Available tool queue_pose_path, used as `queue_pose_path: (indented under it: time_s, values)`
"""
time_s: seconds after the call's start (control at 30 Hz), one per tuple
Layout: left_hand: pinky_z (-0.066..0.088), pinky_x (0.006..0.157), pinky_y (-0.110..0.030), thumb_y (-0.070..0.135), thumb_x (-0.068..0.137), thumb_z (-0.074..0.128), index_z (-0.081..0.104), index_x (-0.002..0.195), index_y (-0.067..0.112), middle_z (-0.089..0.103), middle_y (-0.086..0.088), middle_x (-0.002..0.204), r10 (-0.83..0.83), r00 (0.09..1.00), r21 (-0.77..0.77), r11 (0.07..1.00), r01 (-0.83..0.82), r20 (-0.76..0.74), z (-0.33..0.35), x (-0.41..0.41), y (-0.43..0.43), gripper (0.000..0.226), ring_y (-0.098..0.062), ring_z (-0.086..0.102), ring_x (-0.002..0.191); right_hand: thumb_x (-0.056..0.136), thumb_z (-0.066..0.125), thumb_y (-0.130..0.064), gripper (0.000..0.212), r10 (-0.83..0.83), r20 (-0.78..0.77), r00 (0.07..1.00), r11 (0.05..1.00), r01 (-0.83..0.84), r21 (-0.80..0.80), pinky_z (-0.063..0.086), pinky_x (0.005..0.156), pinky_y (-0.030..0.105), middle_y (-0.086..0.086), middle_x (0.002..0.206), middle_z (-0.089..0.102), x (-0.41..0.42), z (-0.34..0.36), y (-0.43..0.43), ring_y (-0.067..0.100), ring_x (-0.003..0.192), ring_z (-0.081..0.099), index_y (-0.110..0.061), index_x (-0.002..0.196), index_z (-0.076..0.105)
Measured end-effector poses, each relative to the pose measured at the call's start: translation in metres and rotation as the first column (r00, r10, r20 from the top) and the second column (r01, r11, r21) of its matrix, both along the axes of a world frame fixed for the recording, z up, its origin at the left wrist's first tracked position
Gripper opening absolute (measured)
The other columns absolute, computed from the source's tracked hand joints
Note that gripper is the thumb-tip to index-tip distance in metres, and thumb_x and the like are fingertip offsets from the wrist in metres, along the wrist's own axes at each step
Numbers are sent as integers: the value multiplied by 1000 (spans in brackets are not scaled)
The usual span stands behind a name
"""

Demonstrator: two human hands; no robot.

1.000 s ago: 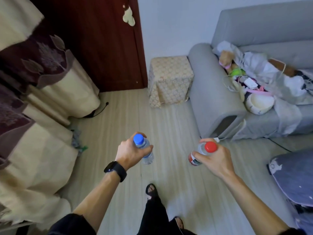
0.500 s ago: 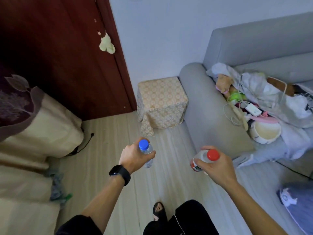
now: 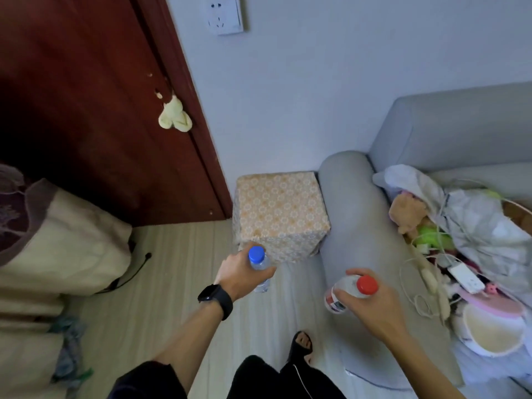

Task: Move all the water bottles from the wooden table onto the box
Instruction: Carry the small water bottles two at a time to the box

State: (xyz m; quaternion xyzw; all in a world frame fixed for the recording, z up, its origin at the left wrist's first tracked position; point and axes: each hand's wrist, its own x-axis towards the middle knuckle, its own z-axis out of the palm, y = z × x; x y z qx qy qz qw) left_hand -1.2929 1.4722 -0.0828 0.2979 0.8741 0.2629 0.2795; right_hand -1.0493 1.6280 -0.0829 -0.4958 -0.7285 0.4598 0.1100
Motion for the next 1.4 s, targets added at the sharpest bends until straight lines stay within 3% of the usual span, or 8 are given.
queue_pose_path:
  time_s: [0.4,0.57,0.73,0.87,0.97,1.17,1.3,1.4]
  values:
    - [44,59,-17,43,78,78,54,110,34,65,12,90,173,969,83,978,-190,176,-51,-107,154,41,-9,62,78,67,88,-25,45,101,43,994,994,-103,41,43,68,2,-23,91,69,-150,-35,161,-8,85,63,-42,102,66]
    - [44,59,-23,37,81,77,52,113,28,63,6,93,127,955,37,989,-142,267,-93,-157,218,41,-17,61,79,64,87,-37,57,87,74,993,996,-85,-31,46,84,19,-12,107,69,-204,-70,204,8,96,65,-31,117,66]
    - [43,57,-24,36,84,75,50,120,27,62,4,95,105,936,-47,994,-95,336,-136,-197,277,45,-19,60,79,72,86,-33,54,121,158,980,987,-103,-123,47,89,22,-10,112,69,-249,-120,249,9,102,64,-30,121,65]
    - [56,72,-43,31,82,77,50,119,27,64,-1,99,98,926,-33,995,-92,366,-156,-210,295,46,-25,64,83,69,87,-32,51,135,192,972,987,-115,-109,40,87,5,-16,111,70,-272,-142,263,2,100,63,-35,115,67]
    - [57,73,-44,27,81,78,51,118,26,64,1,98,146,923,-29,989,-145,355,-186,-222,317,46,-24,64,82,68,86,-28,49,139,192,972,982,-110,-153,35,78,-6,-16,111,69,-299,-173,289,-4,93,60,-36,113,67]
    - [57,71,-36,29,78,81,52,117,27,63,6,96,161,926,-15,986,-166,340,-233,-235,349,49,-18,64,81,70,87,-30,50,130,161,978,983,-107,-147,41,76,-3,-19,109,67,-335,-231,327,-9,91,61,-34,114,66]
    - [59,72,-43,29,76,81,52,115,29,65,5,97,142,926,-24,989,-143,350,-266,-241,360,49,-20,66,82,70,88,-32,49,144,143,979,978,-119,-169,56,86,23,-17,107,68,-345,-267,340,2,97,65,-36,113,64]
    - [58,74,-43,34,76,80,51,117,33,65,6,100,118,940,-42,993,-110,321,-282,-241,364,51,-19,64,83,71,87,-34,49,227,136,964,966,-205,-160,57,88,29,-18,109,67,-344,-285,343,1,98,64,-37,113,62]
